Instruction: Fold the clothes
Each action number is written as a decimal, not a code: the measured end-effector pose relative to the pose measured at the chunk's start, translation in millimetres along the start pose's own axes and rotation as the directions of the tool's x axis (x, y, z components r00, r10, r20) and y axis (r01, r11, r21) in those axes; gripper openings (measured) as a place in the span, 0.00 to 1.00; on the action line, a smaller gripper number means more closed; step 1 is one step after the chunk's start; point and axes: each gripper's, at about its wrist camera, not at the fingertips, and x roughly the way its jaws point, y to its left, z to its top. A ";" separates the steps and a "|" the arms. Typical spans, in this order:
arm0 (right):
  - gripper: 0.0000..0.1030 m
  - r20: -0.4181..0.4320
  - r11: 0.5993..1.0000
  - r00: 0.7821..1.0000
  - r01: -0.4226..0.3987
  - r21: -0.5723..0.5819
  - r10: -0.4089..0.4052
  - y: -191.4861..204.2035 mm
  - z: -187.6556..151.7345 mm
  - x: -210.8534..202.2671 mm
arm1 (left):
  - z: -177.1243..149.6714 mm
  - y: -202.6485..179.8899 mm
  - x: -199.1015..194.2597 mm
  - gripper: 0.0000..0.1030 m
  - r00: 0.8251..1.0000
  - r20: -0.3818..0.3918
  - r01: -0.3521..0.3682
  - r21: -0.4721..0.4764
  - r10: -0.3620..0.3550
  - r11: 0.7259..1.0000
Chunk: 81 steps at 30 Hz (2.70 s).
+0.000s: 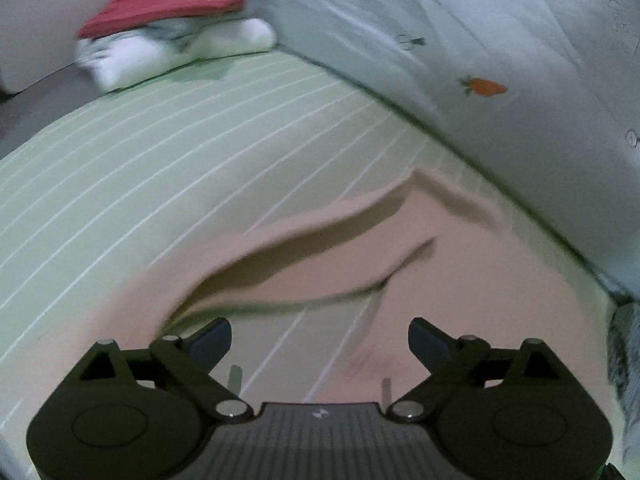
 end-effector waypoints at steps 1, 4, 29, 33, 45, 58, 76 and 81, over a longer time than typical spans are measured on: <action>1.00 -0.011 1.000 1.000 -0.009 -0.011 0.009 3.5 -9.9 -2.2 | -6.8 6.0 -9.0 0.90 1.000 0.006 -0.022 0.009 0.022 1.000; 1.00 0.013 0.997 1.000 0.002 -0.071 -0.001 17.4 -31.2 -14.8 | -22.9 25.2 -34.9 0.85 0.996 0.037 -0.084 0.030 0.083 0.996; 1.00 0.100 0.886 0.914 0.347 0.307 -0.393 71.1 -67.5 -26.9 | 25.0 138.7 -22.2 0.03 0.987 -0.128 0.147 0.448 -0.100 0.882; 1.00 0.102 0.876 0.907 0.359 0.323 -0.409 72.2 -69.3 -26.4 | 74.5 191.8 -42.3 0.03 0.991 -0.016 0.136 0.197 -0.135 0.971; 1.00 0.108 0.869 0.900 0.367 0.332 -0.422 75.2 -71.4 -26.8 | 88.4 254.0 -5.1 0.70 0.998 -0.061 0.003 -0.018 -0.004 1.000; 1.00 0.089 0.861 0.902 0.368 0.352 -0.422 75.3 -71.8 -27.5 | 62.3 206.7 5.4 0.79 0.996 -0.088 -0.006 0.155 0.020 0.988; 0.96 0.092 0.908 0.960 0.216 0.359 -0.264 -9.8 -41.4 -67.3 | 27.9 58.1 4.8 0.84 0.996 -0.074 0.059 0.274 -0.040 0.960; 0.96 0.070 0.860 0.923 0.324 0.395 -0.379 -99.1 -48.9 -71.2 | -7.1 -11.1 10.7 0.85 0.991 -0.124 0.098 0.349 -0.058 0.932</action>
